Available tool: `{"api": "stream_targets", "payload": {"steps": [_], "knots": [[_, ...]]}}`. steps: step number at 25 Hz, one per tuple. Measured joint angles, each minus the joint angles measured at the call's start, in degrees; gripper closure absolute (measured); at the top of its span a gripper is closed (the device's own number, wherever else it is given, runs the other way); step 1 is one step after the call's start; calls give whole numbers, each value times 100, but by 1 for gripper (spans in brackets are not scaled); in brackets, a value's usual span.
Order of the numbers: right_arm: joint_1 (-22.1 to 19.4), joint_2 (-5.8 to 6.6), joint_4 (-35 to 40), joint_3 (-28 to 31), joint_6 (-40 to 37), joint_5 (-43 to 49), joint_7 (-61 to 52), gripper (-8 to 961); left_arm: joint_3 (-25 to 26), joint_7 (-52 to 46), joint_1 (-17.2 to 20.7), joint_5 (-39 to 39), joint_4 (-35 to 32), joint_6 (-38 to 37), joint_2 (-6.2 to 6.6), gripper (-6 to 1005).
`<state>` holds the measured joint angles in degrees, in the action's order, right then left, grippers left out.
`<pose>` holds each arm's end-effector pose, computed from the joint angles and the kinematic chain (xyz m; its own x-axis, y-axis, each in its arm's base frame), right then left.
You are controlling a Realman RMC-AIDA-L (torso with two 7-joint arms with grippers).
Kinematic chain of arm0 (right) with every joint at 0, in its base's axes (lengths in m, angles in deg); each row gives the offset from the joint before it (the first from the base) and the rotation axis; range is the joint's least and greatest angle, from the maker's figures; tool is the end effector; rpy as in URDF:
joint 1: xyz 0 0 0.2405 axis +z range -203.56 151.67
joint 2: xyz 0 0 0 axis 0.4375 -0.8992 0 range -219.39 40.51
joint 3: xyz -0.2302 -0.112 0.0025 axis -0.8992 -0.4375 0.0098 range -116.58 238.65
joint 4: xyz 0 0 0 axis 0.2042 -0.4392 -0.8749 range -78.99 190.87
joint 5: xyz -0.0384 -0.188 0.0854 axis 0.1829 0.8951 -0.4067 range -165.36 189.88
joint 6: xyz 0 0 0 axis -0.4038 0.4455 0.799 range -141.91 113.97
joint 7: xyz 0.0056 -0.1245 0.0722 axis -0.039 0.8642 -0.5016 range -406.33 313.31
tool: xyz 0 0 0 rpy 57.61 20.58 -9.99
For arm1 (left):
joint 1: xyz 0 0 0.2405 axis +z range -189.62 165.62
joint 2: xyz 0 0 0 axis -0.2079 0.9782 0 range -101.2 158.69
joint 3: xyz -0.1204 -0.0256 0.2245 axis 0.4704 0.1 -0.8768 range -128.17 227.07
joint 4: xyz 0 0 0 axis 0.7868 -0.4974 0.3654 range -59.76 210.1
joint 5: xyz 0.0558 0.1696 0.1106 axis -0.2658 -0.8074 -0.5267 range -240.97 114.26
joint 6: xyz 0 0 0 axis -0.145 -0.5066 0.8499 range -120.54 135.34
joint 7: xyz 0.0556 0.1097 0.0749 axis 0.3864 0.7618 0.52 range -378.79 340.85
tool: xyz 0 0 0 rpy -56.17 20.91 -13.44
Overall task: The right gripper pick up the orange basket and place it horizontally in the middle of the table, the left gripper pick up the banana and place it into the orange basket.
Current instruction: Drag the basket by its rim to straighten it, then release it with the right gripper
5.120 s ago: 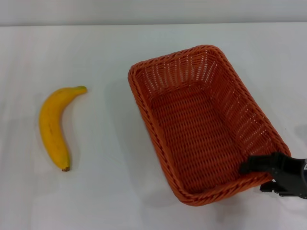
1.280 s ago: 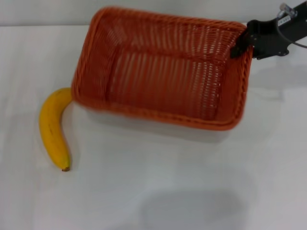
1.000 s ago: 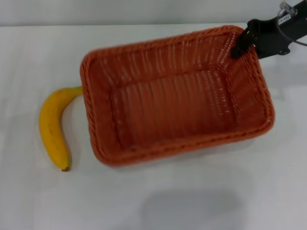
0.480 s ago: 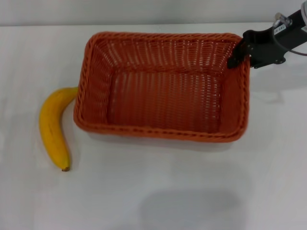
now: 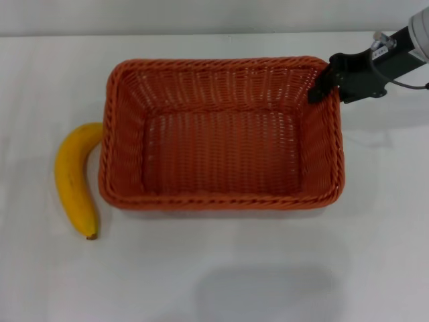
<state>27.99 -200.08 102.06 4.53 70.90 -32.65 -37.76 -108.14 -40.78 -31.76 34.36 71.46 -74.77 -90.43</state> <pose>0.1534 0.4333 0.0376 0.1826 -0.9638 -0.1944 -0.9763 -0.1543 -0.1520 -0.3827 0.2745 0.0539 0.4987 -0.2847 0.8187 0.8652 0.2204 -0.4504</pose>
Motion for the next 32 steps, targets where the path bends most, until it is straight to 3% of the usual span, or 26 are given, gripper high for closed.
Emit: {"api": "stream_targets", "payload": {"steps": [6,13,28,32], "knots": [[-34,-92,-113,83,-253,-101,186,618,0,2,-17,2,18,3,0,211],[-56,-109,-298,271,-283,-141,284,605,0,1,-18,73,20,108,0,211],[-284,25,-96,665,-132,-202,236,591,8,-1,-46,75,19,141,25,211],[-511,19,-23,1202,-187,-379,457,590,9,10,-61,144,19,141,16,211]]}}
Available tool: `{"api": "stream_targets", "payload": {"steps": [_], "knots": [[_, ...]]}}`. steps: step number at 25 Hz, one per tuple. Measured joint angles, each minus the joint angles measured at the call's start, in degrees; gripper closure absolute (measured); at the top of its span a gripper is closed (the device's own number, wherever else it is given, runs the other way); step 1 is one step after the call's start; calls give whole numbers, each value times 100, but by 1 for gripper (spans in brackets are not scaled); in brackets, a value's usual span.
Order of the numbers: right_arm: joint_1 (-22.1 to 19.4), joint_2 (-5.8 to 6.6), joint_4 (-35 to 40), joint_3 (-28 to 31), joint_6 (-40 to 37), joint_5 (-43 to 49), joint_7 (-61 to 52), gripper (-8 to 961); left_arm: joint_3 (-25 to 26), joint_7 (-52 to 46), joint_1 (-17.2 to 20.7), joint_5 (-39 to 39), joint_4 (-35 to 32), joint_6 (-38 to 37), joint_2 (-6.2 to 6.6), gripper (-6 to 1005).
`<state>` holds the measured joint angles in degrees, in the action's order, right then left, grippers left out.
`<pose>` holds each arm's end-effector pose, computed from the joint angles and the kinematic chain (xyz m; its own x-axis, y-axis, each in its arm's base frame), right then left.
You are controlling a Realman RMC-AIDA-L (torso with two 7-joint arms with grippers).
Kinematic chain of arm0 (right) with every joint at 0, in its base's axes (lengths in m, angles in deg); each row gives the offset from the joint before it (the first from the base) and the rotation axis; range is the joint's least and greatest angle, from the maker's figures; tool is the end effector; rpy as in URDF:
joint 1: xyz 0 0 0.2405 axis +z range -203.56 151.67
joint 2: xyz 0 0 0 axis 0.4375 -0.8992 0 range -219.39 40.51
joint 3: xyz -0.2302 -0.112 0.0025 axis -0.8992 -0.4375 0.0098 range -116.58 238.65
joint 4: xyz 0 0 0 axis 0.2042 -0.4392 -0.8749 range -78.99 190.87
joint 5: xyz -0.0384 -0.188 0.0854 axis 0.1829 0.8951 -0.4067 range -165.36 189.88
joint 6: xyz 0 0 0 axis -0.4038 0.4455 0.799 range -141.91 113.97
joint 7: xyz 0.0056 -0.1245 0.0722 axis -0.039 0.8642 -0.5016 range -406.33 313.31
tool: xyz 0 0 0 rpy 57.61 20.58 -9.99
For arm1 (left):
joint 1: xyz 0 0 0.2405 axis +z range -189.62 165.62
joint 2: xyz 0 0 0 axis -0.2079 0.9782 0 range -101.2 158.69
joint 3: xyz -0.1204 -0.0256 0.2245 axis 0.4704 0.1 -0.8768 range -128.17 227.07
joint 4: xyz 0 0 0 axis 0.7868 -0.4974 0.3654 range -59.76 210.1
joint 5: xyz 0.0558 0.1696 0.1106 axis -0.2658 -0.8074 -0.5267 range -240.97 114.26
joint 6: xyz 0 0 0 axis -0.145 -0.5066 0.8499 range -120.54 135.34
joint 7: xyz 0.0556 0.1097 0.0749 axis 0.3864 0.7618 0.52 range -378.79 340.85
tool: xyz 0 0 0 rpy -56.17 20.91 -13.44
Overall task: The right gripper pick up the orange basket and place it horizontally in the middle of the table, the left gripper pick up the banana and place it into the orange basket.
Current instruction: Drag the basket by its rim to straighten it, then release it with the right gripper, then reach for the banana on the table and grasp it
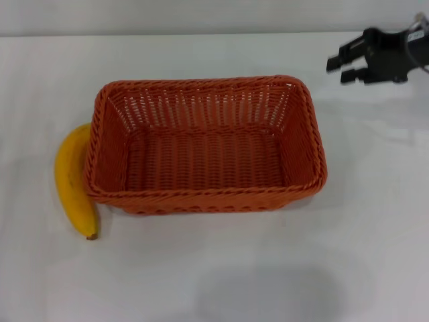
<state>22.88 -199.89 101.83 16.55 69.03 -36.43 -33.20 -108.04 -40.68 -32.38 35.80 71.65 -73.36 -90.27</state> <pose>0.1870 0.4341 0.0668 0.0560 -0.9285 -0.3672 -0.9975 -0.0682 0.0205 -0.3857 0.2781 0.0564 0.4978 -0.2793 0.8211 0.8639 0.2435 -0.4410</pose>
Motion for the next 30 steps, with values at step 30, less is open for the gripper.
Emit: {"api": "stream_targets", "payload": {"steps": [30], "knots": [[-1649,-512,-2986,1247,-2330,-7191,12314,586,-62,179,-136,108,-250,465,-37,228]]}}
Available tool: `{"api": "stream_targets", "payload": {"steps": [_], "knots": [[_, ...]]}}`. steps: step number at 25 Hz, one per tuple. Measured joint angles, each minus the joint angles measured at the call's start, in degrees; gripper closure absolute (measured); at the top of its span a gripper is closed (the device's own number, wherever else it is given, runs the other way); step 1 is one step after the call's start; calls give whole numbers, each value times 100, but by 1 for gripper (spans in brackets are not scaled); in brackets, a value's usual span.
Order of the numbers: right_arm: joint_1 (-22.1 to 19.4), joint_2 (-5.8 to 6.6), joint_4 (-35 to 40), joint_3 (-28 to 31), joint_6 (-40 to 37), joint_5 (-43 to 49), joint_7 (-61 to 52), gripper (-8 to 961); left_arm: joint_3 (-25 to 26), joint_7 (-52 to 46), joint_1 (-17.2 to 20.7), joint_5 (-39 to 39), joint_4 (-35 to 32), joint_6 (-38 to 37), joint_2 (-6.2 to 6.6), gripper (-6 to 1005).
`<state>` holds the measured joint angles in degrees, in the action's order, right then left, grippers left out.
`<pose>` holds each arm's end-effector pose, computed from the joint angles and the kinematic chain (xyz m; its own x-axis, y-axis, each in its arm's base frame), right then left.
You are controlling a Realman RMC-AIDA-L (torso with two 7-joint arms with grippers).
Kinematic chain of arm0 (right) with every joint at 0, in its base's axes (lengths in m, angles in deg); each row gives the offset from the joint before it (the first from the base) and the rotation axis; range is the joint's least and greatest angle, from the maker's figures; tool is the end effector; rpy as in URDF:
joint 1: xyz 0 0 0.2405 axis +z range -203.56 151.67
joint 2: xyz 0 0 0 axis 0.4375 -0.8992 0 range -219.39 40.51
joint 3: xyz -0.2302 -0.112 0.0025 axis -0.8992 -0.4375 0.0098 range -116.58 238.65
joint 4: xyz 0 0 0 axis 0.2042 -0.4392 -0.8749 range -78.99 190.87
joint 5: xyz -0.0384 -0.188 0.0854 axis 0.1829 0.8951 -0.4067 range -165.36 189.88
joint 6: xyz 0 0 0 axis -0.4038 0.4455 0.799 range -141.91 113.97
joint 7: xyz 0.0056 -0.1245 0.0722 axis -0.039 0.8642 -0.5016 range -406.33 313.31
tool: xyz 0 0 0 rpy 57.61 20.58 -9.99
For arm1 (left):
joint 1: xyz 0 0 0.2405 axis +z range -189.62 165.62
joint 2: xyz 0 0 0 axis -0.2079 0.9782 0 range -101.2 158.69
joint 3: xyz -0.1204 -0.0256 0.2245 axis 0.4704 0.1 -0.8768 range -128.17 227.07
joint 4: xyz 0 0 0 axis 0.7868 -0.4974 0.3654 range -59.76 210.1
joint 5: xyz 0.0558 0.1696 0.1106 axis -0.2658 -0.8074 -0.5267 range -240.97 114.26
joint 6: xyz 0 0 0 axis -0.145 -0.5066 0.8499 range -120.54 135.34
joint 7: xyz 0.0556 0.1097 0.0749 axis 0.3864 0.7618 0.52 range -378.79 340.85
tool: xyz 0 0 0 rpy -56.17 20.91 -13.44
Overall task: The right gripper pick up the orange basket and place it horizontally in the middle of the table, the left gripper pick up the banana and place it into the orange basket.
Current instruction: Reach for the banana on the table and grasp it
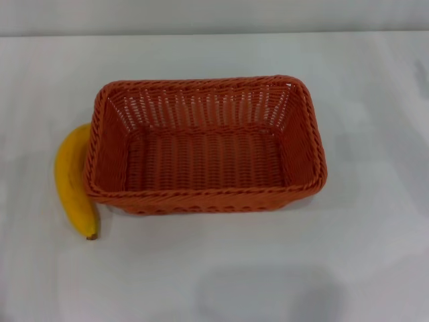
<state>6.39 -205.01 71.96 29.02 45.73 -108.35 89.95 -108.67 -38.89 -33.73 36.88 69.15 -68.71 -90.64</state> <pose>0.3233 0.3991 0.0753 0.5843 0.0446 -0.8103 -0.7892 -0.2014 -0.5801 -0.3819 0.2899 0.0382 0.4678 -0.2131 0.8578 0.8751 0.2480 -0.4156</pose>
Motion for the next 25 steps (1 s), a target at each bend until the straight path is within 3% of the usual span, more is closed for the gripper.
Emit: {"api": "stream_targets", "payload": {"steps": [5,10,14,18,21,25], "knots": [[167,-24,-559,0,78,-565,2123,585,-6,-223,124,-46,-120,5,9,233],[319,-14,-623,11,-310,-579,2382,584,-8,-813,246,-241,-63,117,28,238],[330,-12,-594,79,-434,-642,2396,556,-10,-1732,320,-894,227,131,42,242],[319,1,-574,134,-452,-662,2404,499,-9,-3656,263,-1761,1124,136,78,246],[292,7,-567,301,-449,-664,2405,366,-31,-5491,99,-2633,2091,142,141,249],[218,39,-565,552,-433,-666,2373,214,-381,-7434,-143,-3787,3029,33,404,253]]}}
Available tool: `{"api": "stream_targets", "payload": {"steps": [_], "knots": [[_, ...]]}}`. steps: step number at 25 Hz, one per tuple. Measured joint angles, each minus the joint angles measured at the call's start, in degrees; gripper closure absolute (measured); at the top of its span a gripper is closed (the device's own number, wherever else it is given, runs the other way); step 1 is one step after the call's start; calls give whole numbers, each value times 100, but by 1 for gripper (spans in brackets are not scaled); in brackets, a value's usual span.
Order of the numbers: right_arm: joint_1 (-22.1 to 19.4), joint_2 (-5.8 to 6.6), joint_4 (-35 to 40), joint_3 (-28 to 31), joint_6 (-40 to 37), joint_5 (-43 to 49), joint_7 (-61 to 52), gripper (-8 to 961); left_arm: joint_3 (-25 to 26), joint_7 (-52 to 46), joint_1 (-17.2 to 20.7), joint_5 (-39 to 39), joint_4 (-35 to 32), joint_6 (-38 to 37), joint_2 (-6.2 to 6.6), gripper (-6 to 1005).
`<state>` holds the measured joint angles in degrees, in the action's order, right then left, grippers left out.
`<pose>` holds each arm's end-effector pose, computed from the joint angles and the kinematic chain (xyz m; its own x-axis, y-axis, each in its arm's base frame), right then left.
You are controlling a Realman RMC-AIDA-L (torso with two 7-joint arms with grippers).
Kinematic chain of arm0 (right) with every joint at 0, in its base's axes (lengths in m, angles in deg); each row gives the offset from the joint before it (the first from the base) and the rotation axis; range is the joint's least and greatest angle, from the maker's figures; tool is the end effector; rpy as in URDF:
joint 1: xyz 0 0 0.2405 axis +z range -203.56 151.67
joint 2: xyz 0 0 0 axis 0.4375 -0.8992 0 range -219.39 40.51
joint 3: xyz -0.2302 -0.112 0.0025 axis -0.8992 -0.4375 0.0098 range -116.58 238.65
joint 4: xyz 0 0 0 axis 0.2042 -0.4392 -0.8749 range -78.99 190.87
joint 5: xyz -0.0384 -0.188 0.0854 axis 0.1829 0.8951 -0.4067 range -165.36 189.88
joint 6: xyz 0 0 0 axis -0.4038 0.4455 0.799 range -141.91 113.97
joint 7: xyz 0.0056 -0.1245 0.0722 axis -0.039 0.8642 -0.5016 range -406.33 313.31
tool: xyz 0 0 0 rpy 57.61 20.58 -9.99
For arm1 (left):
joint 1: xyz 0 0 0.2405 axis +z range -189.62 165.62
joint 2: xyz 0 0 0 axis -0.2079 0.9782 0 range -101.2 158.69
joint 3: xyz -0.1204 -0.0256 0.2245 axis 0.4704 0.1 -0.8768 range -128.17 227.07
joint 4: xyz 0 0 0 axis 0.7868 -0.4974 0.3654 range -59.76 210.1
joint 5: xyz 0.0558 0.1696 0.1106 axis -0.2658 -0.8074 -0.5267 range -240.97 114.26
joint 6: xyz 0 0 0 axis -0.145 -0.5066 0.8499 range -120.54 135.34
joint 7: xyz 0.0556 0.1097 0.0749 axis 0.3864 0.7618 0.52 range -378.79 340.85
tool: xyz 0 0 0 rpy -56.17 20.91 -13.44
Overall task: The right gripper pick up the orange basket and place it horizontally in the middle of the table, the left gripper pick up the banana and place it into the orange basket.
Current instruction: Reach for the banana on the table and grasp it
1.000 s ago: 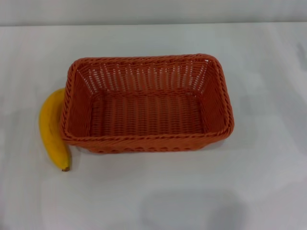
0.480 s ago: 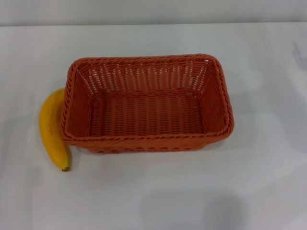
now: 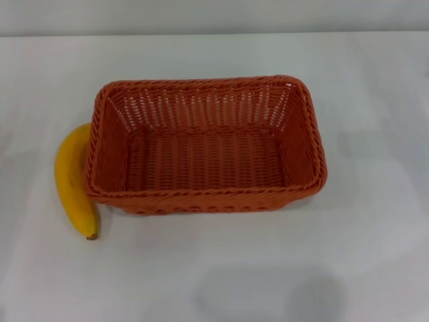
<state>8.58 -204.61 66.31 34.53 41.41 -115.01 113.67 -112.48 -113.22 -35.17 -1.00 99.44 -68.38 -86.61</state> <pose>0.3402 0.4032 0.0766 0.7665 0.0477 -0.6405 -0.6404 -0.0190 -0.7678 -0.4104 0.2893 0.0943 -0.0555 0.2014 0.9779 0.9980 -0.0183 0.0604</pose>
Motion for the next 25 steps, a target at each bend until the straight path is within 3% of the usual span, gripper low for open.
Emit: {"api": "stream_targets", "payload": {"steps": [2,4,8,14,20,25], "knots": [[-22,29,-1,49,-5,-1,-18,152,-99,-804,-223,-771,344,-175,232,255],[-39,57,-1,54,-12,0,-25,89,-96,-1366,-483,-1483,642,-352,384,257],[-48,106,2,38,-10,0,-38,94,-102,-2565,-1280,-3355,1375,-711,668,261],[-84,124,5,22,8,1,-40,94,-111,-3784,-2453,-6020,1698,-1212,1082,267],[-64,86,22,34,10,1,-7,94,-121,-4411,-3313,-7763,1611,-1444,1186,273],[-36,34,83,13,21,7,-5,94,-124,-4819,-3519,-8285,1450,-1503,1209,278]]}}
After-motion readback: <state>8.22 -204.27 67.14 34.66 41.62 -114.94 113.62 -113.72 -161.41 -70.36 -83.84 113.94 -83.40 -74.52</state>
